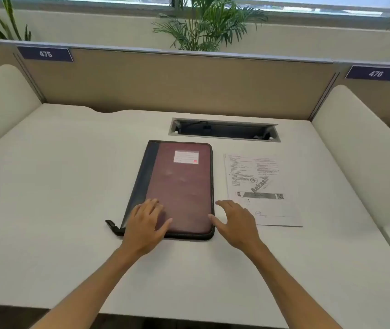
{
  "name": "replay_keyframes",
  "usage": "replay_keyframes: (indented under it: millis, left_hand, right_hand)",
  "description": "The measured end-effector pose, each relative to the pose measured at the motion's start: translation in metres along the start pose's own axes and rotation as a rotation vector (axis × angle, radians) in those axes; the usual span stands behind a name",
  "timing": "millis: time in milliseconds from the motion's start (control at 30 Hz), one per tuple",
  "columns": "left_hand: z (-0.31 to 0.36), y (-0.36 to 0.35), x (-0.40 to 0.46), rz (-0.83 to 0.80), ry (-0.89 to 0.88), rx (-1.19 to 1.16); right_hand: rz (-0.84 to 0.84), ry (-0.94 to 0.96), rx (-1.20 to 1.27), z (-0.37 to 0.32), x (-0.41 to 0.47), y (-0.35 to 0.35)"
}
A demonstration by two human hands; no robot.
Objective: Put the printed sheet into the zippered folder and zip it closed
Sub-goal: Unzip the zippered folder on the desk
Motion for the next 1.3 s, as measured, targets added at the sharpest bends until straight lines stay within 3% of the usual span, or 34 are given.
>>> replay_keyframes:
  millis: [200, 500, 933, 1300]
  left_hand:
    - [-0.016, -0.014, -0.015, -0.019, 0.023, 0.046]
    - [-0.024, -0.009, 0.001, 0.039, 0.021, 0.029]
    - [-0.071, 0.028, 0.121, 0.007, 0.325, -0.023]
    - [-0.098, 0.041, 0.218, -0.015, 0.367, -0.123]
  right_hand:
    - [-0.077, 0.027, -0.005, -0.014, -0.001, -0.022]
    - [-0.030, 0.021, 0.006, -0.014, 0.016, -0.018]
    - [-0.080, 0.085, 0.030, -0.028, 0.108, 0.013]
    - [-0.208, 0.149, 0.023, -0.046, 0.211, 0.017]
Point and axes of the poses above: each hand's wrist, its own x-axis towards the middle knuckle, its own y-axis out of the back of the hand, z = x × y, the point moved 2 cm from there along x, towards the middle knuckle, and after that the axes turned 14 degrees about -z, right-handed, at the moved point
